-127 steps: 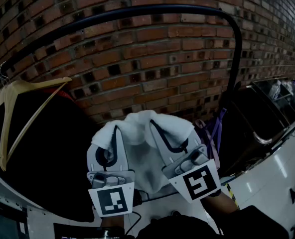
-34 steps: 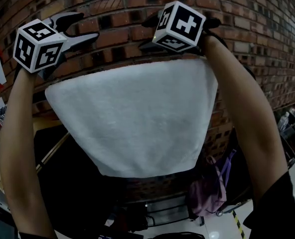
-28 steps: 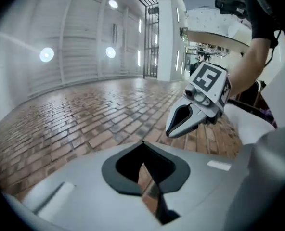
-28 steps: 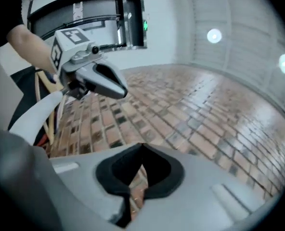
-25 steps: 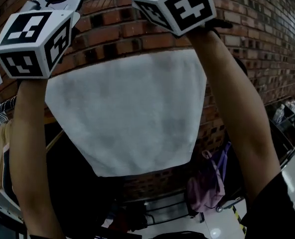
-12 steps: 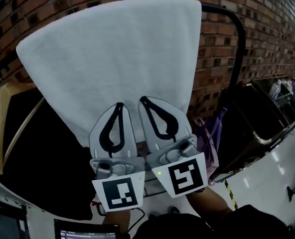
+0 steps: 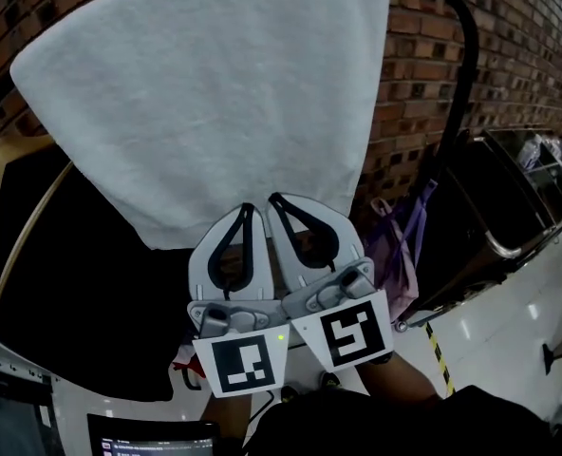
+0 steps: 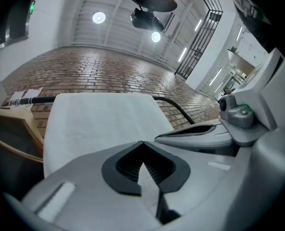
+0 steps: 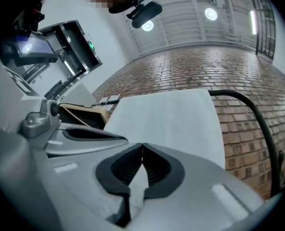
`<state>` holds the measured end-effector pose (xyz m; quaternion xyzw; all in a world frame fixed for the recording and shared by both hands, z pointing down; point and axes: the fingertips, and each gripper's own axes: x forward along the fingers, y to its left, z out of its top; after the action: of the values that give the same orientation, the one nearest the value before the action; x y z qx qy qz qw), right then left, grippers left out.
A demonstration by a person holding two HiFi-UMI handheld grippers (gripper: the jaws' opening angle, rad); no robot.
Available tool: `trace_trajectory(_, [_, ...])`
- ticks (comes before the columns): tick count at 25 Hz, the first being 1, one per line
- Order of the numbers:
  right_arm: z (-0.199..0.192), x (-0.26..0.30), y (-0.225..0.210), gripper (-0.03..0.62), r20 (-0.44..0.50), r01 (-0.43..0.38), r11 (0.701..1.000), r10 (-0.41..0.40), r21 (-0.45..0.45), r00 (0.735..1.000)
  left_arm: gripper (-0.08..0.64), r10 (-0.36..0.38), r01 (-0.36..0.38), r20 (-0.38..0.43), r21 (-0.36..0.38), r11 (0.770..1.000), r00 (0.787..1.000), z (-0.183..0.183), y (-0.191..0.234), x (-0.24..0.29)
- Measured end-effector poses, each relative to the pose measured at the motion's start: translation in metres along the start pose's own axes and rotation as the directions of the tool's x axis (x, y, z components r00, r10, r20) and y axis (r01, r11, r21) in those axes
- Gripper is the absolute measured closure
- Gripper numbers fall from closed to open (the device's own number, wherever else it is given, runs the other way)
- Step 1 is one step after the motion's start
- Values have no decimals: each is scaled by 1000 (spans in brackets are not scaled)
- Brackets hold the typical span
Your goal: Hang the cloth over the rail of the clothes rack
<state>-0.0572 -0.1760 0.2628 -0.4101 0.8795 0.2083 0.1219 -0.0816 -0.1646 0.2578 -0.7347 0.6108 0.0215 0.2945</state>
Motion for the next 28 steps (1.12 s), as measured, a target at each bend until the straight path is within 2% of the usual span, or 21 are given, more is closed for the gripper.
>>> trace_trajectory(21, [-13,-2,9,588,-46,9,1000,-8,28,999,554,15,-18,-48,-76,997,999,-16,11,-9])
trace_trajectory(25, [-9,0,15,588,-36,5,1000,-6,-20,999,554,20,-23,-36,-73,997,999,-13,11,-10])
trace_trajectory(28, [-11,-2,9,588,-53,50,996,-54,-74,997,554,33,-34,-24,-53,998,999,-11,15,-12])
